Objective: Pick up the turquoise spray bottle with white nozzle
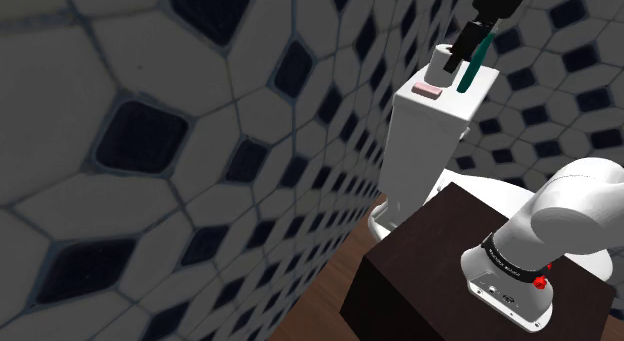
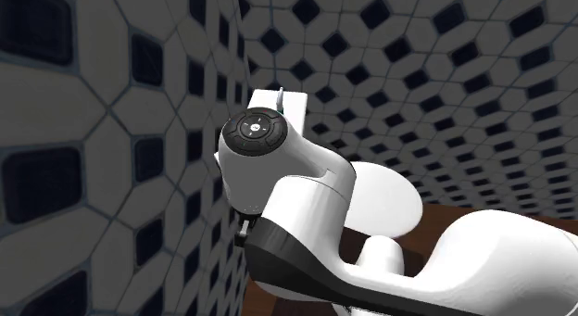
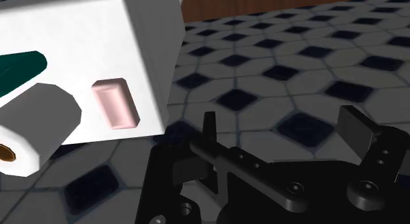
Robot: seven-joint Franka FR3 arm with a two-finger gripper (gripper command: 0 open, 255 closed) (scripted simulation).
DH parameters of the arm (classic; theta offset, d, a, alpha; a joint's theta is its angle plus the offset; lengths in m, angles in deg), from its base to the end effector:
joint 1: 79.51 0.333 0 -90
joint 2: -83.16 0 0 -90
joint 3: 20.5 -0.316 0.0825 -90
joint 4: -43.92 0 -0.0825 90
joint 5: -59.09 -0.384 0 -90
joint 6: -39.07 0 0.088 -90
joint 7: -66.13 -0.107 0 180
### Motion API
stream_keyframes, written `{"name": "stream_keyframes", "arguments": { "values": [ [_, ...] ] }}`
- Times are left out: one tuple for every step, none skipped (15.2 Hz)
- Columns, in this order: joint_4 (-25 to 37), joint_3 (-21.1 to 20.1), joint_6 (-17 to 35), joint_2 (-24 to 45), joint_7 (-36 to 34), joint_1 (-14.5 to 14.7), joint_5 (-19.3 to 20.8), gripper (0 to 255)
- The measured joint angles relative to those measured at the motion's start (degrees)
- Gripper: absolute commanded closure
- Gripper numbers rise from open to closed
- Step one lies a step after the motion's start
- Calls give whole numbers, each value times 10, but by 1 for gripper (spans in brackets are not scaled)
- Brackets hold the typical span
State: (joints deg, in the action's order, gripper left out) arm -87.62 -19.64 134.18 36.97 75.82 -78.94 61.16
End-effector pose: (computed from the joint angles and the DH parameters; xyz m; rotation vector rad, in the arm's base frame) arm 0.3100 -0.0070 0.6341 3.0802 0.2592 0.2595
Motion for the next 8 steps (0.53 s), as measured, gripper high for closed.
{"name": "stream_keyframes", "arguments": {
  "values": [
    [0, 0, 0, 0, 0, 0, 0, 0],
    [5, 1, 1, 7, -6, -5, 2, 0],
    [19, 2, 3, 24, -16, -12, 4, 0],
    [31, 5, 5, 40, -26, -21, 7, 0],
    [41, 7, 7, 55, -38, -30, 10, 0],
    [57, 10, 7, 74, -50, -39, 13, 0],
    [77, 15, 7, 96, -61, -49, 17, 0],
    [94, 19, 5, 114, -72, -58, 21, 0]
  ]
}}
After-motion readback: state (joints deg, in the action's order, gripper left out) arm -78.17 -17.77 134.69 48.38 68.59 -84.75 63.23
